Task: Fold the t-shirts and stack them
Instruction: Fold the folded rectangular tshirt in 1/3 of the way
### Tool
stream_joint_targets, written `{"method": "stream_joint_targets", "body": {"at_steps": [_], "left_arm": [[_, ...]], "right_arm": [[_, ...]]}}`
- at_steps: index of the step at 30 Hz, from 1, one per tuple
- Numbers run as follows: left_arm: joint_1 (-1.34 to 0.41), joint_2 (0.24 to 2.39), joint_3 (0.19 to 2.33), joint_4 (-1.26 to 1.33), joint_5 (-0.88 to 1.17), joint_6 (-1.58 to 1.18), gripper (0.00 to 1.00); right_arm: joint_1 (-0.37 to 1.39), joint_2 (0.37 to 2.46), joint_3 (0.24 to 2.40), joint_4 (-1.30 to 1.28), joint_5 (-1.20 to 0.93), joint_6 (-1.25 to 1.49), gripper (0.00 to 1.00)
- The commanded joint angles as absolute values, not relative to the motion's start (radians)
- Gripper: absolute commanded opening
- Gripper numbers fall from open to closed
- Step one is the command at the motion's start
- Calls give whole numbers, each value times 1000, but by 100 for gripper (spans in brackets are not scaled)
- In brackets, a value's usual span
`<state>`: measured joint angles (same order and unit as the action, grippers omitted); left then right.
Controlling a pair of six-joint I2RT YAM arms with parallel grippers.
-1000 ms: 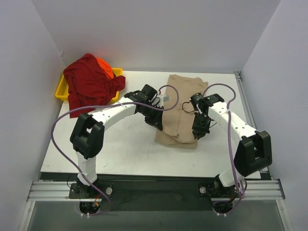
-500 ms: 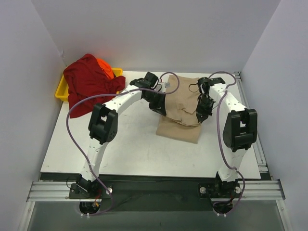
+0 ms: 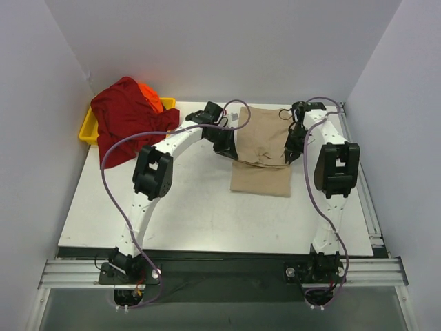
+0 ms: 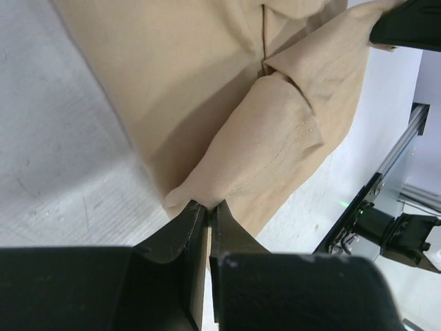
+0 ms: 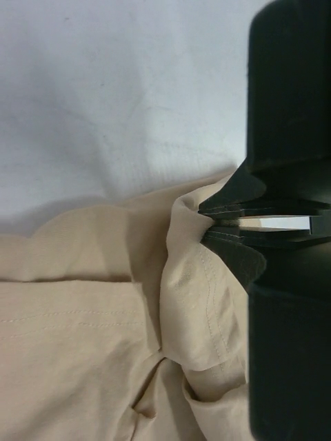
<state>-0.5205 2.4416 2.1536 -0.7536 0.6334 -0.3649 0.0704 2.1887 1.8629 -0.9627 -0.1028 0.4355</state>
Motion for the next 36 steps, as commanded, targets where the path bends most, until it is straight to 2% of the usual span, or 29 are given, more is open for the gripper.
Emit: {"method": "stream_joint_targets", "body": {"at_steps": [1, 5, 6, 9, 10, 12, 13, 16, 19, 27, 32, 36], "left_arm": [[-515, 2460, 2226, -675, 663, -409, 0], [-514, 2503, 2261, -647, 652, -443, 0], [-512, 2506, 2270, -640, 647, -462, 10], [-511, 2511, 2270, -586, 627, -509, 24], [-509, 2508, 2269, -554, 617, -523, 35], [-508, 2487, 2266, -528, 588, -540, 48], [-509, 2473, 2252, -506, 575, -543, 50], [-508, 2402, 2188, -468, 528, -528, 53], [-520, 2309, 2094, -411, 503, -505, 54], [-646, 2089, 1720, -279, 483, -428, 55], [-689, 2082, 1675, -391, 408, -370, 54], [-690, 2002, 1530, -347, 356, -386, 54]], "right_arm": [[58, 2221, 1937, -1014, -120, 405, 0], [38, 2256, 1976, -1017, -138, 416, 0], [35, 2260, 1992, -1016, -143, 419, 0], [23, 2284, 2043, -1017, -167, 433, 1], [17, 2292, 2061, -1017, -179, 446, 15], [2, 2296, 2095, -1015, -222, 463, 32], [2, 2295, 2132, -1015, -232, 469, 41], [3, 2277, 2175, -1012, -238, 476, 48], [3, 2218, 2160, -997, -245, 469, 49], [81, 2045, 1849, -888, -255, 448, 48], [97, 1994, 1701, -850, -252, 474, 48], [86, 1922, 1557, -813, -223, 454, 48]]}}
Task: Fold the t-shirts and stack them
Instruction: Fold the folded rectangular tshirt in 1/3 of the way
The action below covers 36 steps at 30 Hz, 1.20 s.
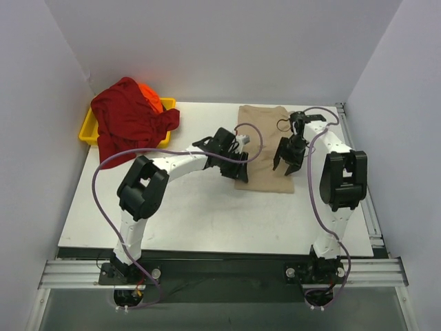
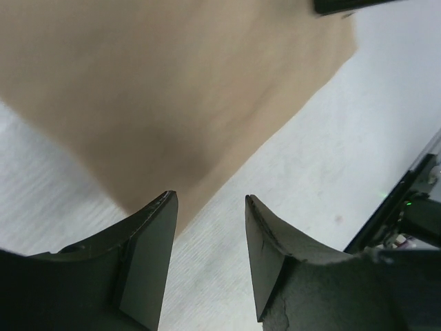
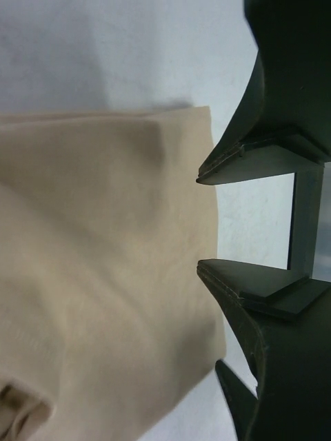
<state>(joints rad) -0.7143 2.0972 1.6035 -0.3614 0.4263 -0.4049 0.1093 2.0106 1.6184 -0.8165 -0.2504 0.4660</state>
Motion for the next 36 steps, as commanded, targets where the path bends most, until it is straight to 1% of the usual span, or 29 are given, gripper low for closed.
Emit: {"method": "stream_joint_targets", "body": {"at_steps": [1, 4, 5, 7, 11, 20, 31, 34, 36], "left_arm": [[-690, 1988, 1511, -342, 341, -394, 54], [-690, 1959, 1457, -344, 321, -410, 54], [-690, 1954, 1450, -347, 315, -411, 54], [-690, 1954, 1436, -351, 310, -417, 53], [-687, 1957, 1439, -360, 304, -425, 53], [-680, 1991, 1485, -388, 331, -433, 53], [-676, 1990, 1459, -354, 354, -459, 53], [-676, 1999, 1460, -348, 365, -459, 53], [-678, 2003, 1462, -350, 376, -460, 53]], "right_arm": [[81, 1893, 1507, -802, -216, 451, 48], [61, 1841, 1399, -776, -204, 440, 47], [57, 1829, 1379, -770, -203, 437, 46], [45, 1809, 1330, -755, -193, 428, 40], [35, 1807, 1289, -744, -167, 411, 37], [18, 1847, 1244, -726, -140, 399, 36], [12, 1899, 1197, -687, -120, 403, 34], [12, 1920, 1192, -672, -135, 408, 33], [14, 1931, 1189, -660, -152, 420, 29]]}}
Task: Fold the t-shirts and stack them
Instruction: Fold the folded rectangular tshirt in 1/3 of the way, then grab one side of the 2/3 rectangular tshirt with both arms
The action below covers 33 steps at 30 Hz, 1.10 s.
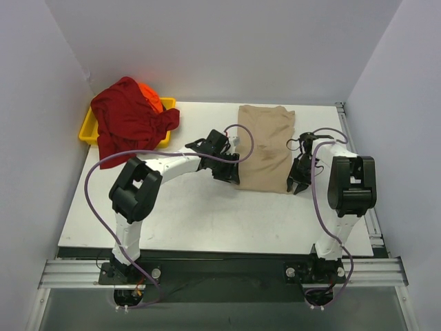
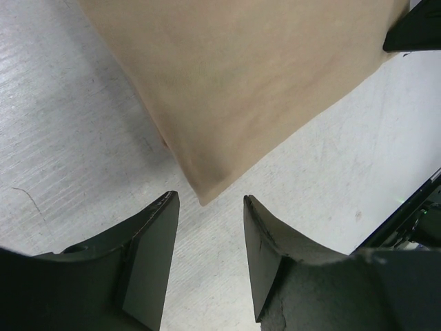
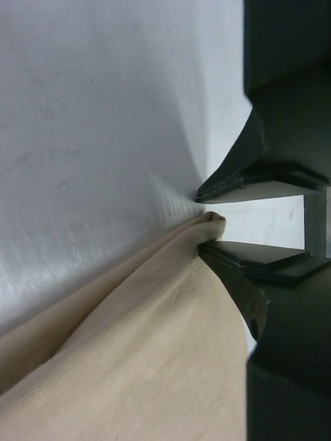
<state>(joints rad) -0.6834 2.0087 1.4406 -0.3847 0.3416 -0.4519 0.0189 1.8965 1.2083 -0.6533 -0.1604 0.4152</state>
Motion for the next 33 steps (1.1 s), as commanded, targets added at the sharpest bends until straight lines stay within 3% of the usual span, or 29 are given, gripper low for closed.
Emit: {"method": "stream_joint_targets", "body": {"at_steps": [1, 8, 28, 33], "left_arm": [[-678, 2008, 1460, -348, 377, -462, 53], [-678, 2049, 1463, -370, 388, -482, 52], [-675, 2138, 1509, -356, 439, -506, 49], [-675, 2154, 1516, -351, 456, -509, 31]], "right_arm": [[14, 1933, 1186, -655, -156, 422, 27], [15, 1934, 1175, -650, -158, 428, 5], [14, 1927, 1166, -650, -169, 429, 1], [17, 1924, 1172, -650, -179, 428, 0]]}}
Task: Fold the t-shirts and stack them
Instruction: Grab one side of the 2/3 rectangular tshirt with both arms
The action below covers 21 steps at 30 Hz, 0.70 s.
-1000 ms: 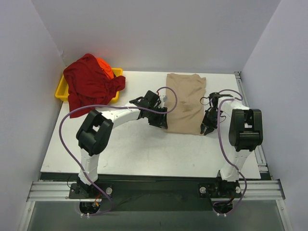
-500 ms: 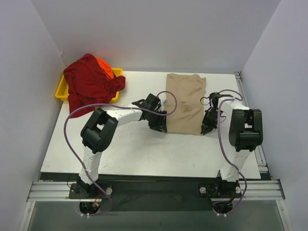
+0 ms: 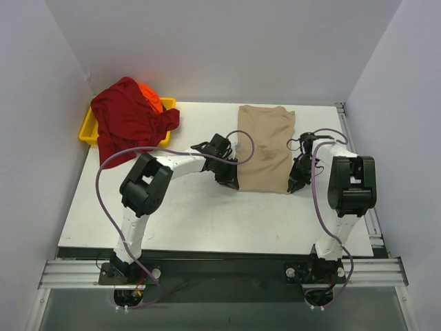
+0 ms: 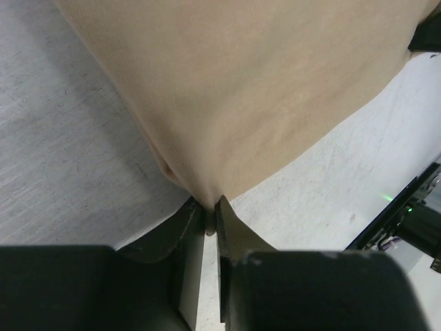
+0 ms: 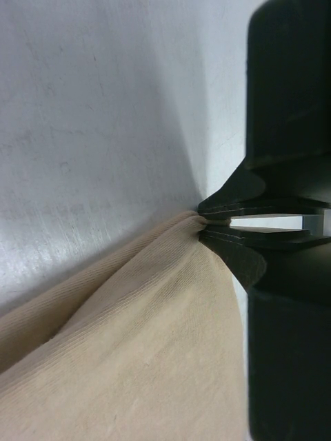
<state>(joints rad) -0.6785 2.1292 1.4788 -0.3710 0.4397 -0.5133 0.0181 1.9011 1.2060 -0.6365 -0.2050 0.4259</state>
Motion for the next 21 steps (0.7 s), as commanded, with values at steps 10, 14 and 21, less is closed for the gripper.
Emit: {"method": "stream_joint_targets", "body": {"at_steps": [10, 14, 21], "left_arm": [[-666, 2037, 1496, -414, 411, -497, 0], [-664, 1961, 1491, -472, 379, -495, 0], [-660, 1882, 1482, -586, 399, -500, 0]], "right_arm": [[15, 1784, 1186, -736, -210, 423, 0], [15, 1703, 1206, -799, -210, 419, 0], [20, 1579, 1212, -940, -235, 402, 0]]}}
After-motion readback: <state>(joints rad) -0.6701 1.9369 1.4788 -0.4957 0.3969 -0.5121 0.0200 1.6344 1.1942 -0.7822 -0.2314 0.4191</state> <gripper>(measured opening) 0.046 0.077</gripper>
